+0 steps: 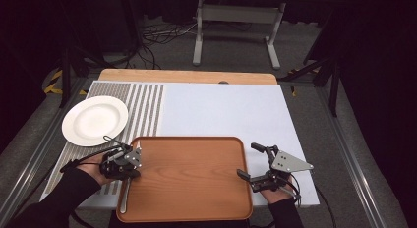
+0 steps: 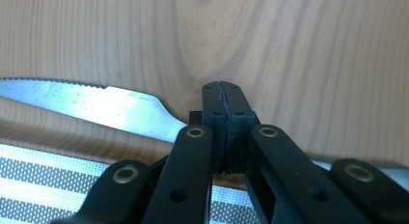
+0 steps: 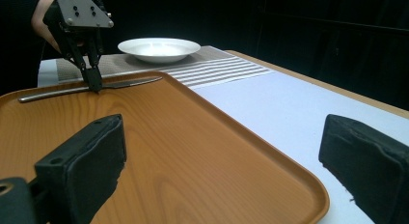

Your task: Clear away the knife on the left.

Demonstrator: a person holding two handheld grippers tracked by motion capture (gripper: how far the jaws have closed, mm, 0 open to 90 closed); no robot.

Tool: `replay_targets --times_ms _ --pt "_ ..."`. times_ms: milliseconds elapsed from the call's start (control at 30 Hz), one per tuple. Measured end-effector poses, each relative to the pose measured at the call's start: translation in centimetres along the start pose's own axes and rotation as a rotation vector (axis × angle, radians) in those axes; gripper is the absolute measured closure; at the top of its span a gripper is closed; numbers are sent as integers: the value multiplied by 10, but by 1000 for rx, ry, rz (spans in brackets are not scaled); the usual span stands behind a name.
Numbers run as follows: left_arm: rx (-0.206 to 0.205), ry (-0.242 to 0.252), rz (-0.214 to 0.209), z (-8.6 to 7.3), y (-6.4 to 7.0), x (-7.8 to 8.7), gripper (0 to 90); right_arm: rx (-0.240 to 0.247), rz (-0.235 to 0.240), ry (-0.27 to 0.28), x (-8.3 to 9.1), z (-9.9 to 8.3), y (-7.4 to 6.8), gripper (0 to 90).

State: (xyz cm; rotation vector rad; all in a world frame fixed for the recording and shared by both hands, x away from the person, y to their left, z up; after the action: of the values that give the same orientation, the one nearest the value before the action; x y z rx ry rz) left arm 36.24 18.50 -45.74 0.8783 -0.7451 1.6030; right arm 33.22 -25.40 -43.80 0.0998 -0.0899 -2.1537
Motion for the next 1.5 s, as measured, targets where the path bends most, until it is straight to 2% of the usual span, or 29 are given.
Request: replay_targets --times_ms 133,200,233,300,433,500,533,600,700,800,933,1000,1100,1267,1333,1500 --pt "10 -2 2 1 -1 0 898 1 0 0 0 0 0 32" --pt "35 23 1 1 -1 2 839 0 -1 0 0 0 0 32" --pt "62 48 -5 2 -2 5 799 -1 0 1 0 0 0 32" --pt "87 92 -9 4 -2 9 675 -3 -1 1 0 0 0 32" --pt "136 218 -4 6 -4 20 405 0 1 1 0 0 0 32" --pt "130 287 25 6 -3 26 322 -2 0 3 1 0 0 32" --pt "132 304 42 5 -3 29 251 -2 -2 2 1 0 0 32" --pt "139 347 65 4 -3 33 173 -3 -3 2 1 0 0 32" --pt "174 407 96 0 -3 39 49 -4 -3 -2 0 0 0 32" --pt "184 480 127 -3 -2 44 10 -4 -3 -2 0 0 0 32" --pt "184 599 158 -10 0 53 5 -6 -7 -1 1 -1 0 32" --pt "200 670 171 -16 3 57 5 -9 -8 -1 1 -1 0 32" --pt "200 748 195 -23 5 60 4 -9 -8 0 1 -1 0 32" --pt "218 926 234 -40 8 61 4 -13 -9 2 1 -1 1 32" --pt "224 966 254 -46 9 60 4 -12 -9 1 1 -2 1 32" --pt "234 1010 281 -60 12 54 4 -18 -11 4 2 -2 2 32"
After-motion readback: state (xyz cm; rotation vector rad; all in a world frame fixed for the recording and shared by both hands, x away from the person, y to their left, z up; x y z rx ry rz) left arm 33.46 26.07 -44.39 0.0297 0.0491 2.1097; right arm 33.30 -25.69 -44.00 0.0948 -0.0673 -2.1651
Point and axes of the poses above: each handheld gripper's, and its own axes: x roughly backward along the jaws, z roughly out of its top, y roughly to its right, the point moved 2 cm from there along -x, roughly forward along the jaws, and after that the axes turned 14 degrees about y, right-handed, at the moved point
